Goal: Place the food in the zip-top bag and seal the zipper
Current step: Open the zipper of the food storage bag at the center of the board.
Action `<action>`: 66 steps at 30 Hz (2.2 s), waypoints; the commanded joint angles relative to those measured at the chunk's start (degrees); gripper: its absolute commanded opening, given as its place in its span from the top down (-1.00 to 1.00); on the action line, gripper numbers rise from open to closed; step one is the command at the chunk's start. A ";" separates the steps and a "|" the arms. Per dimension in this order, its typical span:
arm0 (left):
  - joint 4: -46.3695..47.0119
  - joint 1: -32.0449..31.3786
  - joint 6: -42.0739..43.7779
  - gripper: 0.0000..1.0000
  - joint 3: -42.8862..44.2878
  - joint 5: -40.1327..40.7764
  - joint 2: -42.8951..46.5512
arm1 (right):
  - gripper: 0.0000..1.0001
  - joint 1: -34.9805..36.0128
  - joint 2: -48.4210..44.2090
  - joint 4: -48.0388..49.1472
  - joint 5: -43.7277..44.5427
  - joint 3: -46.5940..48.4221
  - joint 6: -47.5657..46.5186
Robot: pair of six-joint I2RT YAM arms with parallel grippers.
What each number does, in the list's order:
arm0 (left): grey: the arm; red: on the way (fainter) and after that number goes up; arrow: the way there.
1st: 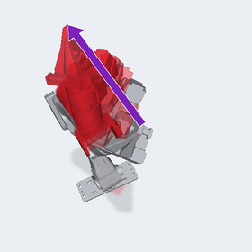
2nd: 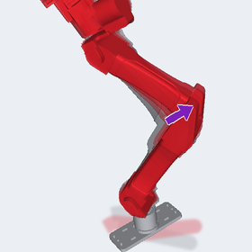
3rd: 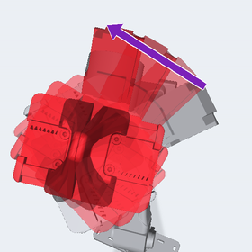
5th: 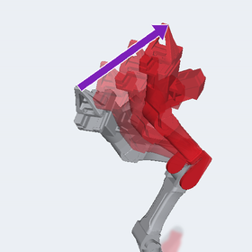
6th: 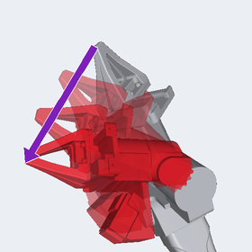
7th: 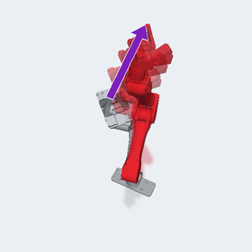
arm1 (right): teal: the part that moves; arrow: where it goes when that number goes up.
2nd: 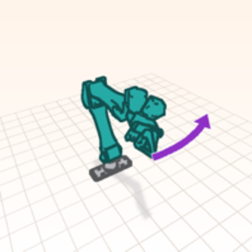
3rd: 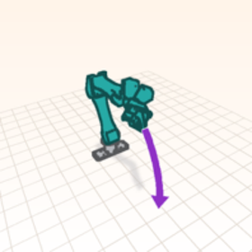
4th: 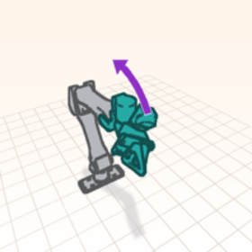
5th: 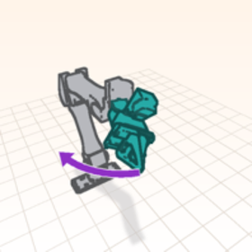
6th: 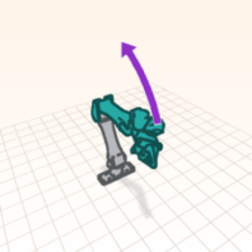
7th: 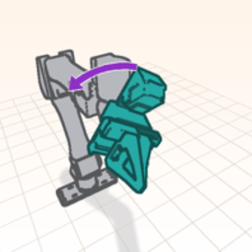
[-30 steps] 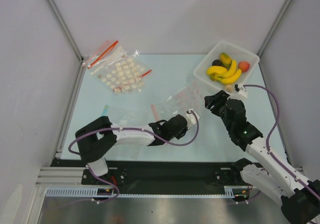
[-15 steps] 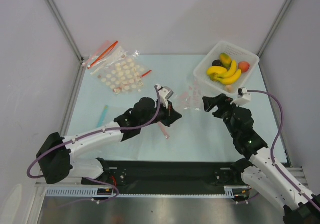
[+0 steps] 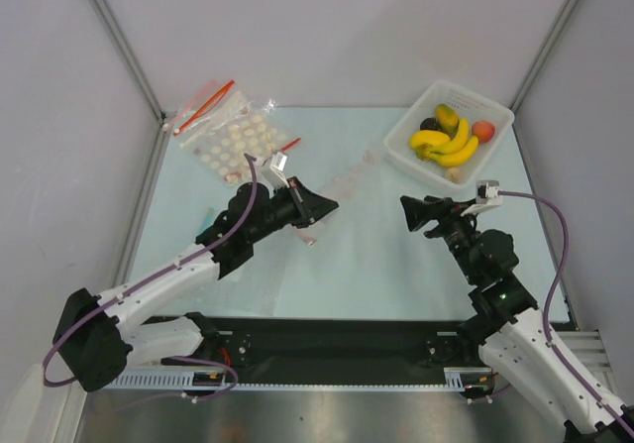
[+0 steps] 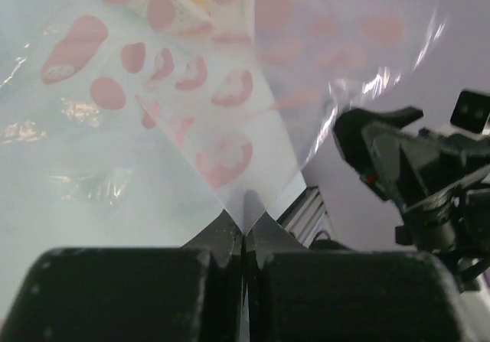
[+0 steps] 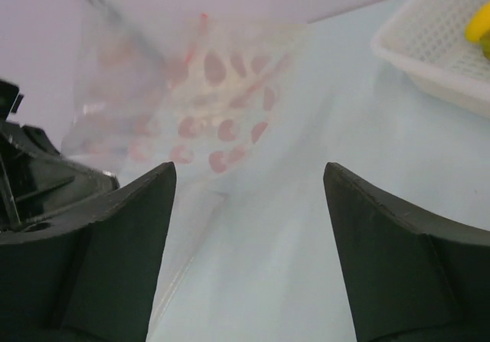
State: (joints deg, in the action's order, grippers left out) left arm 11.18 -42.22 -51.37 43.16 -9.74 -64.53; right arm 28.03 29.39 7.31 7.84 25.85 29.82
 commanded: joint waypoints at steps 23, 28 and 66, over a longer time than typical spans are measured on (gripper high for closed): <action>-19.52 0.20 -15.77 0.99 0.17 22.48 13.55 | -0.54 27.16 18.78 20.11 -9.68 1.05 -27.44; -25.83 0.20 -13.32 0.99 2.89 25.90 15.22 | -0.47 28.48 18.07 18.88 -9.16 1.14 -29.56; -30.60 0.20 -10.24 0.99 6.33 25.56 19.27 | 0.20 36.83 28.97 17.21 -0.45 5.71 -38.00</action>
State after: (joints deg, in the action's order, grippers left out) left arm -19.92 -42.24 -62.83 46.52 15.31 -46.68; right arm 64.40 58.63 22.52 8.05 29.41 -6.90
